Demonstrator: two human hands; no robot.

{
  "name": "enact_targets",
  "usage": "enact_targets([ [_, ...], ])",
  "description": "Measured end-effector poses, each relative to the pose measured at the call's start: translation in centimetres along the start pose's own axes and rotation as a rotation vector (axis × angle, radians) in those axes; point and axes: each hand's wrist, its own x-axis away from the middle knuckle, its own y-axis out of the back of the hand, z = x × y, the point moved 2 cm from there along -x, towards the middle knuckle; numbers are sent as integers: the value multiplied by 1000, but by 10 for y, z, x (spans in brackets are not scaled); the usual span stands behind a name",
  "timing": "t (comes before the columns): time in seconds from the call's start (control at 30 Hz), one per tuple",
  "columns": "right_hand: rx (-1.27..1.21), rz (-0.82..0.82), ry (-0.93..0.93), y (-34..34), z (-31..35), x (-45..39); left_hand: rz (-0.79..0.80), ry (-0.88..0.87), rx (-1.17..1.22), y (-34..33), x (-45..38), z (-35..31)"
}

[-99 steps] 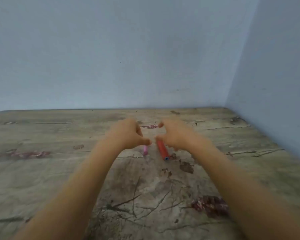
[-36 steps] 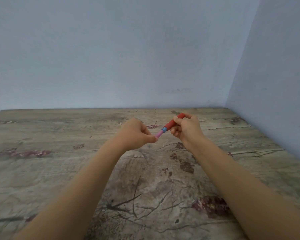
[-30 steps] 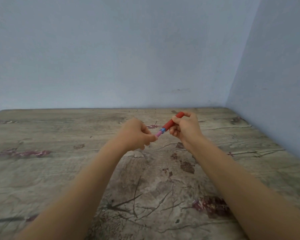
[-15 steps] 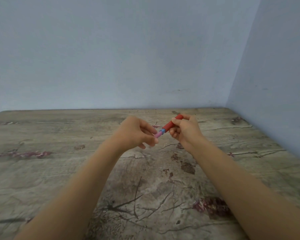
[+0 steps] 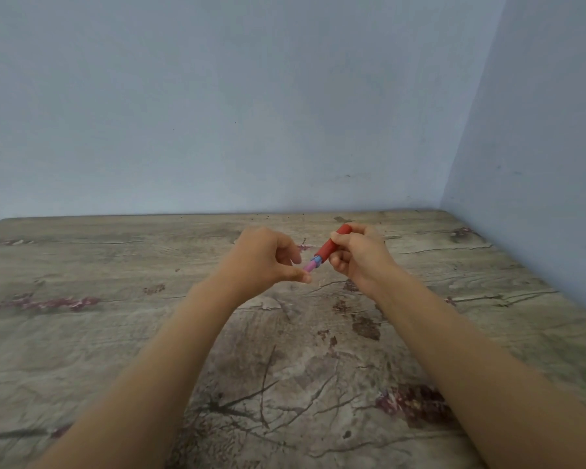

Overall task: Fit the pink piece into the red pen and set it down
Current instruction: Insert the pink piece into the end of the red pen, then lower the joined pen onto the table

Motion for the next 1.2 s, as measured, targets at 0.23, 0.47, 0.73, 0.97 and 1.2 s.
enact_targets([
  [0.23,-1,-6,-3,0,-1,-2,-19,-15,-25,-6,-1,-1],
  [0.47,0,17,1,-2,-4,-3,-39,-13,-26,-7,-1,-1],
  [0.73,-11,19,2,-3,-4,-2,-54,-25,-45,-9,-2,2],
  [0.97,51,35,-12,-3,-5,0,-64,-9,-40,-7,-4,7],
  [1.2,401,43,-49,5,-2,-5,-51,121,-179,2,-2,26],
])
